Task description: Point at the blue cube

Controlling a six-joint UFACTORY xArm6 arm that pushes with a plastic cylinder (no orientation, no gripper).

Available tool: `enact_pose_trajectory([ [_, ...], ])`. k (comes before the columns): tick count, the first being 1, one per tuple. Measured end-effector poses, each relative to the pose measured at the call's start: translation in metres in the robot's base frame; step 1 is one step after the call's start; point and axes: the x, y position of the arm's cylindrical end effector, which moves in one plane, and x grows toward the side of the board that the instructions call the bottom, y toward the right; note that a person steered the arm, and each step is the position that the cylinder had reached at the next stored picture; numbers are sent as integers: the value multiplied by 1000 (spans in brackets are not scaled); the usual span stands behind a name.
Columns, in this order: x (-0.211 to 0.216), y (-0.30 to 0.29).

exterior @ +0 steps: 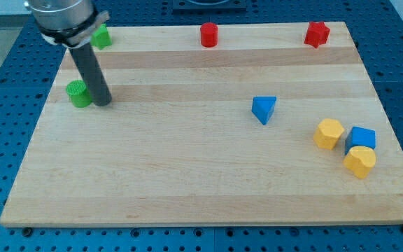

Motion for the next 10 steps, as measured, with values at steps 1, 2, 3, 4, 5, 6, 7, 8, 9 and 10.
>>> enact_pose_trajectory([
  [1, 26, 34],
  [2, 65, 67],
  [3, 116, 113],
  [4, 162, 166],
  [5, 183, 230],
  [6, 184, 279],
  [7, 184, 324],
  [8, 184, 369],
  [9, 184, 414],
  [10, 182, 449],
])
